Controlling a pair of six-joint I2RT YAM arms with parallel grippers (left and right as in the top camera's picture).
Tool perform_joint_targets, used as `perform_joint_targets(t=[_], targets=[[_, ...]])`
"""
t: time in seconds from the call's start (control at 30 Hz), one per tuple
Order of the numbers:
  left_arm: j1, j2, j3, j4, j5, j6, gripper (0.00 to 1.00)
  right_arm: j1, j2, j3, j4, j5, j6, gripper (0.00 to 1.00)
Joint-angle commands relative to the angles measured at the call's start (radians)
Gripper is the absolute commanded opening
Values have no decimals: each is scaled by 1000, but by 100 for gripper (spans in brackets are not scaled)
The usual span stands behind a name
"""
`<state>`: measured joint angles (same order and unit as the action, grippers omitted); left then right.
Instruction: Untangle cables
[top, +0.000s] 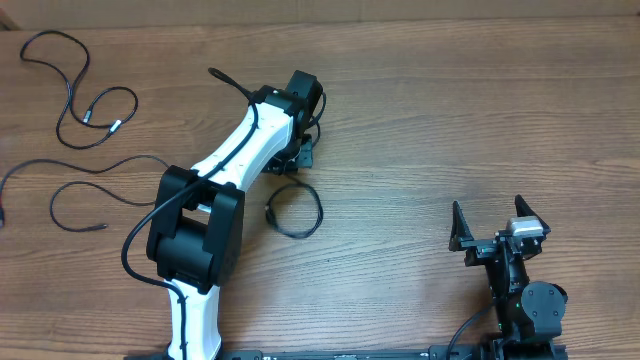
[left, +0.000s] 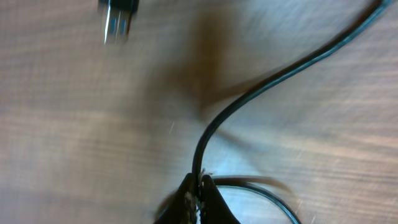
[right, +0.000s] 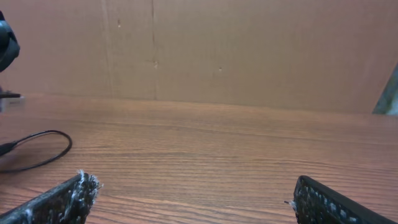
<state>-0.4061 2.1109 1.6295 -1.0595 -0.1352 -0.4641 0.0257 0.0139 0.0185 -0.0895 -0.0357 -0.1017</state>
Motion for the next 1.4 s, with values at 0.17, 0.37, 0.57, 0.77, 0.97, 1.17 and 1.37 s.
perform_joint_targets(t=[0.17, 0.37, 0.57, 0.77, 0.97, 1.17, 1.37], targets=[[0, 0, 50, -146, 124, -341, 4, -5, -7, -10, 6, 11, -1, 100], [-9, 0, 48, -152, 217, -359, 17, -5, -7, -10, 6, 12, -1, 100], [-6, 1, 48, -148, 101, -339, 100, -5, -7, -10, 6, 12, -1, 100], [-7, 1, 48, -151, 195, -241, 100, -5, -7, -10, 6, 11, -1, 100], [3, -8, 80, -190, 319, -141, 100, -5, -7, -10, 6, 11, -1, 100], [13, -143, 94, -233, 187, -224, 99, -5, -7, -10, 6, 12, -1, 100], [13, -251, 94, -317, -5, -348, 99, -5, -7, -10, 6, 12, -1, 100]])
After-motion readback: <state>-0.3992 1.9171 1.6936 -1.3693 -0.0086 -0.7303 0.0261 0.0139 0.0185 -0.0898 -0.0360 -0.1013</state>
